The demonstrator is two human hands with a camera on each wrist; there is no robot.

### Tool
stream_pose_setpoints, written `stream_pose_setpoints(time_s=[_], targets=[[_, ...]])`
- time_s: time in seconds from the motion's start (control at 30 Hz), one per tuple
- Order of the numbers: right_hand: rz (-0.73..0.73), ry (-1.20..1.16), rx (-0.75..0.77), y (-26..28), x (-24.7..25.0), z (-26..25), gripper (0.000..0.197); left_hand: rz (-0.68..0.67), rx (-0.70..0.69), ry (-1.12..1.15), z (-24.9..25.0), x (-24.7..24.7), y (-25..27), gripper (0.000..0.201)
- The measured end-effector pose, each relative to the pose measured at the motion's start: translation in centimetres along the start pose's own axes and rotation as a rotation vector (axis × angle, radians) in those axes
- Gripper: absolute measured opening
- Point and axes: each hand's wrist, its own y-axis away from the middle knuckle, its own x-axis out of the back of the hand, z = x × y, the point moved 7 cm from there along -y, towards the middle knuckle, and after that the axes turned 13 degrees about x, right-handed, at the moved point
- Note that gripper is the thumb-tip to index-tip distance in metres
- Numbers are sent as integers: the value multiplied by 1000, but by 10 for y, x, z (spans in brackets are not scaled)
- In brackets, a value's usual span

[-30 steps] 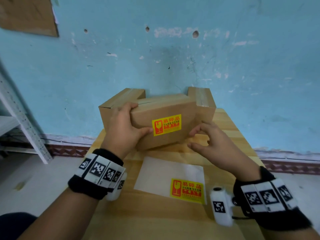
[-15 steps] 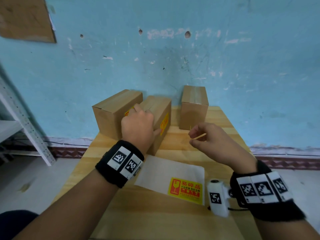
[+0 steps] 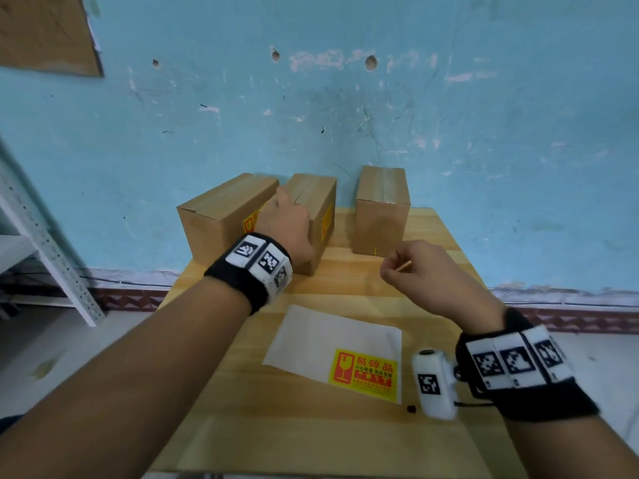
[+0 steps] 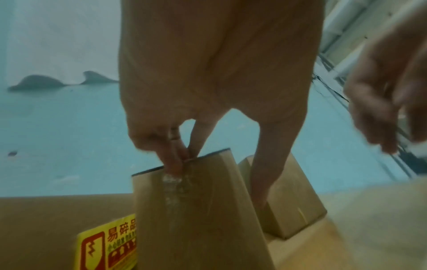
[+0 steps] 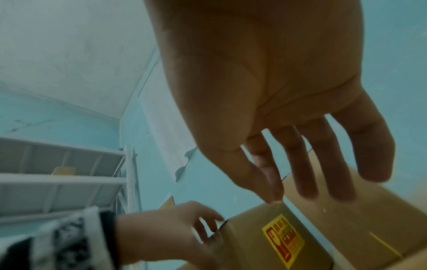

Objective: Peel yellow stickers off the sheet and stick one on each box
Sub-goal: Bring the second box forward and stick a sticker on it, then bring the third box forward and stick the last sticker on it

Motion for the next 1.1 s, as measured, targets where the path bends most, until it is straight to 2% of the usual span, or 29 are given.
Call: stream_pose_setpoints(time_s=[0.07, 0.1, 0.17, 0.27, 0.4, 0.47, 0.5, 0.57, 0.63, 0.73, 0.8, 0.83, 0.9, 0.97, 1.07, 1.1], targets=[[32, 119, 19, -16, 11, 1, 5, 46, -79, -29, -8, 15, -4, 88], [54, 178, 22, -26, 17, 2, 19, 79, -104, -46, -16, 23, -8, 96], [71, 269, -5, -46, 27, 5, 47, 84, -83, -140, -42, 31, -21, 99], [56, 323, -58, -74, 28, 10, 76, -70, 48, -201, -88, 19, -34, 109], [-101, 358, -168, -100, -1, 36, 94, -87, -41, -145, -105, -2, -32, 93], [-110, 356, -159, -105, -13, 44, 92, -62, -55, -140, -102, -7, -30, 94], [-61, 320, -120, -106, -15, 42, 84, -31, -75, -164, -96, -9, -31, 98], [74, 274, -25, -107, -10, 36, 55, 59, -123, -239, -80, -12, -32, 100], [132, 287, 23, -107, -4, 30, 40, 128, -111, -187, -68, -14, -36, 82], [109, 296, 52, -105, 3, 26, 44, 161, -2, -9, -60, -16, -43, 56], [104, 297, 52, -97, 10, 27, 47, 192, 24, 5, -52, -15, -43, 54], [108, 289, 56, -92, 13, 27, 49, 187, 24, -26, -47, -16, -44, 62], [114, 277, 80, -79, 18, 25, 53, 133, 4, -110, -37, -19, -45, 96], [124, 306, 108, -67, 21, 18, 55, 67, -12, -132, -28, -22, -45, 118], [146, 339, 157, -47, 18, 4, 58, -18, -21, -15, -15, -22, -42, 123], [151, 339, 174, -42, 16, -3, 57, -34, -71, 71, -7, -20, -36, 121]])
